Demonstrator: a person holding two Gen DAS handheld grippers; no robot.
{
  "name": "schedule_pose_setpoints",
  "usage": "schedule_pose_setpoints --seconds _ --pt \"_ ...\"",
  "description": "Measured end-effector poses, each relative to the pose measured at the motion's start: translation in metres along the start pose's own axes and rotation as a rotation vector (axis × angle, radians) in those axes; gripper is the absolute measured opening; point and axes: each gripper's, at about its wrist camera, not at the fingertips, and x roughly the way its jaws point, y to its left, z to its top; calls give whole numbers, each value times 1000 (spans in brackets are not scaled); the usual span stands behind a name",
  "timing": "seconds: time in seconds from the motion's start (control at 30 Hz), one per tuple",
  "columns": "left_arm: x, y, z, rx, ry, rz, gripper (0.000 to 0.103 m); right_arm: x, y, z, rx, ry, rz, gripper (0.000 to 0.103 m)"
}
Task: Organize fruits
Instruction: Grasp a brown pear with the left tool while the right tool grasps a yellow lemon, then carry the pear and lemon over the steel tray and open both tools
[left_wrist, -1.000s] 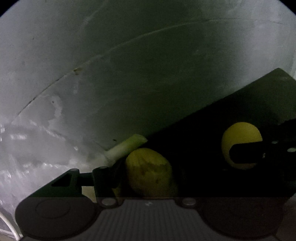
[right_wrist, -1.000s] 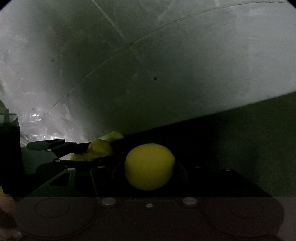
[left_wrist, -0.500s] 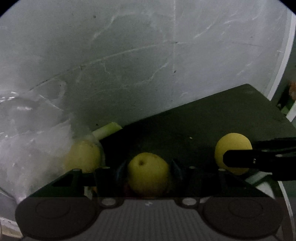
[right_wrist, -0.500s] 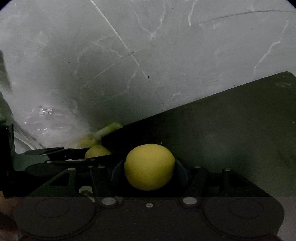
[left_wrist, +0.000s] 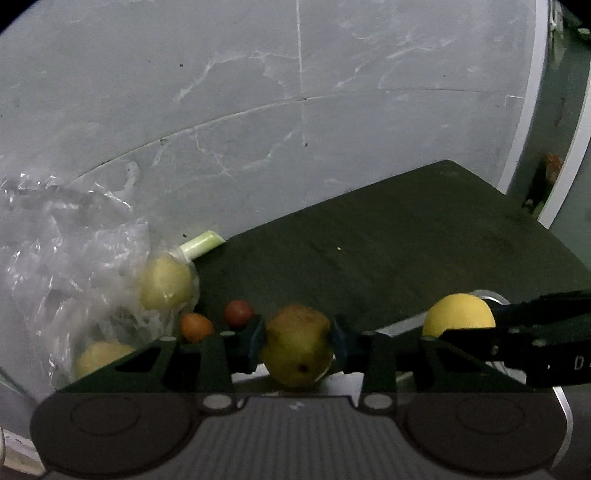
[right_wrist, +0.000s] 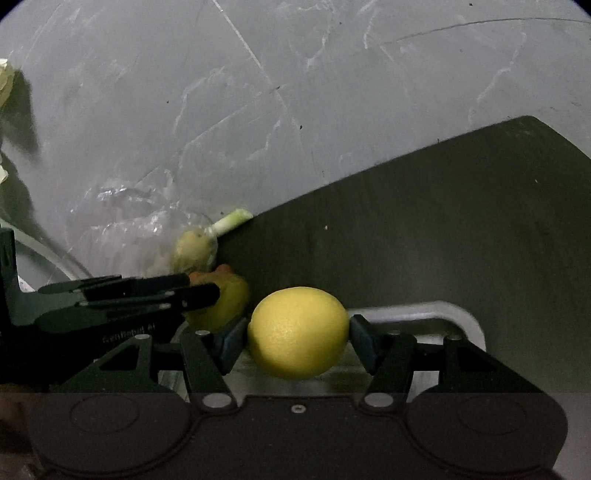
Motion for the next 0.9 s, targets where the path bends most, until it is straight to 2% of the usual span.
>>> schedule_pose_setpoints --seconds 0.4,0.73,0.9 --pt "-17 -2 -28 0 23 -23 40 -9 9 -39 7 19 -54 63" --pt "-33 1 -45 -18 26 -50 41 -17 12 -58 14 16 -109 63" --pt "-52 4 -55 -65 14 -69 49 -21 15 -63 19 18 -129 64"
